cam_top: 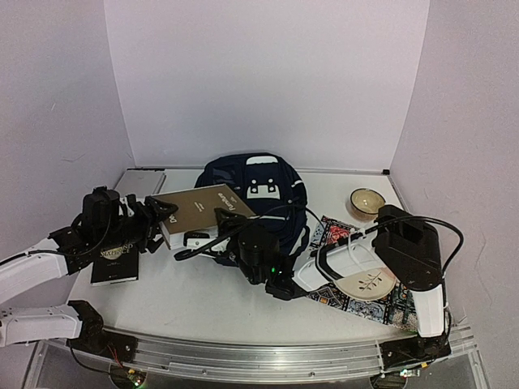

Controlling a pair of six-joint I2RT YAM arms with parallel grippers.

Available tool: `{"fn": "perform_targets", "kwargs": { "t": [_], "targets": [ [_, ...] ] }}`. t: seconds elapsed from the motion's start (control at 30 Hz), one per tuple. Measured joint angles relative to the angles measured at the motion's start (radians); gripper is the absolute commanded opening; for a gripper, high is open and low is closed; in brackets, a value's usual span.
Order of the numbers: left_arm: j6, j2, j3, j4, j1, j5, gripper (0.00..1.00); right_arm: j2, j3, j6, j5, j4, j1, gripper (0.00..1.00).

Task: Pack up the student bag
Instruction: Pass from the right arm to the left

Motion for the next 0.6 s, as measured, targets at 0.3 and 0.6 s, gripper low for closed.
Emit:
{"fn": "perform_targets", "kwargs": {
  "t": [0.3, 0.6],
  "targets": [
    [-0.053, -0.006, -0.008, 0.086, 0.000, 0.006, 0.31, 0.000, 0.000, -0.001, -0.005, 0.016, 0.000, 0.60],
    [-0.013, 0.004, 0.008, 0.084, 0.034, -0.039, 0.29, -0.058, 0.000, 0.106, -0.034, -0.166, 0.000, 0.76]
  ]
}}
